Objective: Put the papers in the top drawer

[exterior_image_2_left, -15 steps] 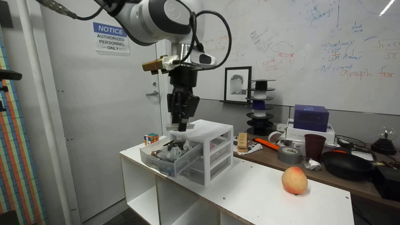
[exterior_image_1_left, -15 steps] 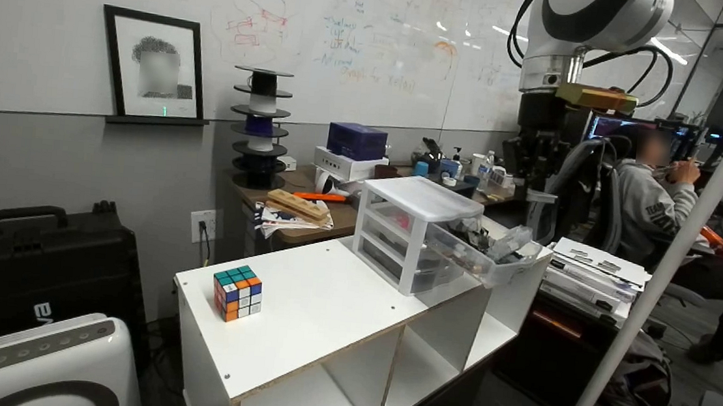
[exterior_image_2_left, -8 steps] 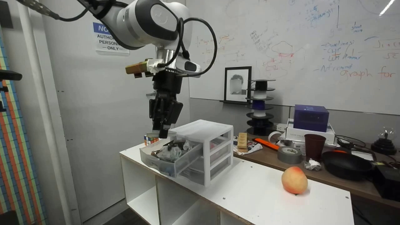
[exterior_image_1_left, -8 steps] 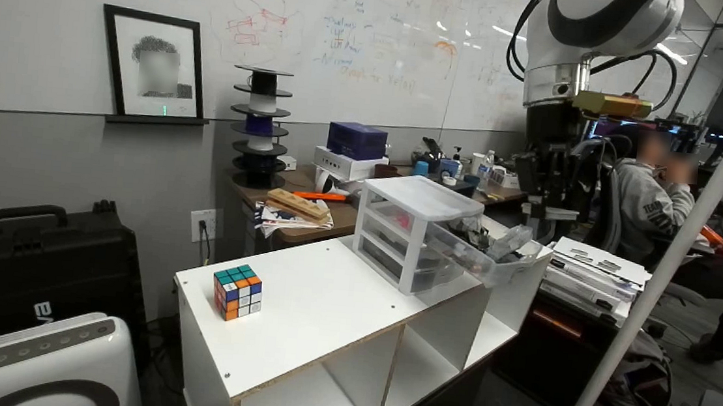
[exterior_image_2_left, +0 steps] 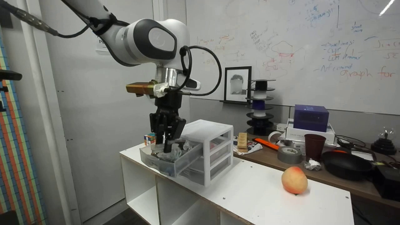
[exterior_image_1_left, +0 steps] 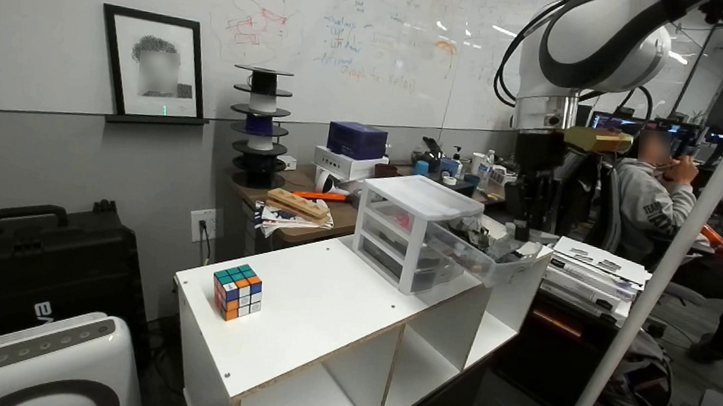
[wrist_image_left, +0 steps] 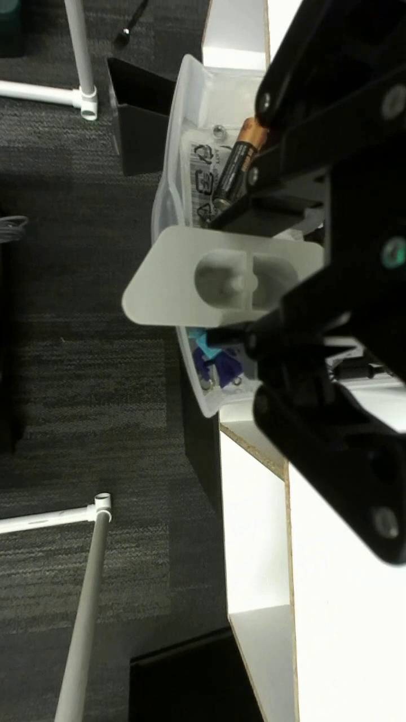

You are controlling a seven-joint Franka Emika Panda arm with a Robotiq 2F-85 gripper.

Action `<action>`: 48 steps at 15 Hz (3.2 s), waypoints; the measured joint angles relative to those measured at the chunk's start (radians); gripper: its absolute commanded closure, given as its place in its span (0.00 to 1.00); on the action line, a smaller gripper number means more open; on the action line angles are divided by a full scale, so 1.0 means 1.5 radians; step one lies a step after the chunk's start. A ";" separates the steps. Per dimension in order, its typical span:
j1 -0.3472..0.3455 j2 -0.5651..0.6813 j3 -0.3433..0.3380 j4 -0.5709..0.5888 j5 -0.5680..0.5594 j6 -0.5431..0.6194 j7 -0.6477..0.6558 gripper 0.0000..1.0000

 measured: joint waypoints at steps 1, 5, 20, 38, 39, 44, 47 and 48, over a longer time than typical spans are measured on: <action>0.000 0.000 0.003 -0.011 0.001 0.015 -0.001 0.83; 0.000 -0.001 0.015 -0.044 0.016 0.078 -0.001 0.83; -0.004 0.064 0.024 0.137 0.070 0.096 -0.022 0.00; -0.004 -0.197 0.009 -0.105 -0.002 -0.135 0.015 0.00; -0.004 -0.214 0.010 -0.131 -0.015 -0.135 0.013 0.00; -0.005 -0.235 0.006 -0.232 -0.075 -0.054 0.009 0.00; -0.006 -0.211 -0.001 -0.264 -0.079 0.055 0.001 0.00; -0.006 -0.199 -0.003 -0.269 -0.079 0.092 -0.001 0.00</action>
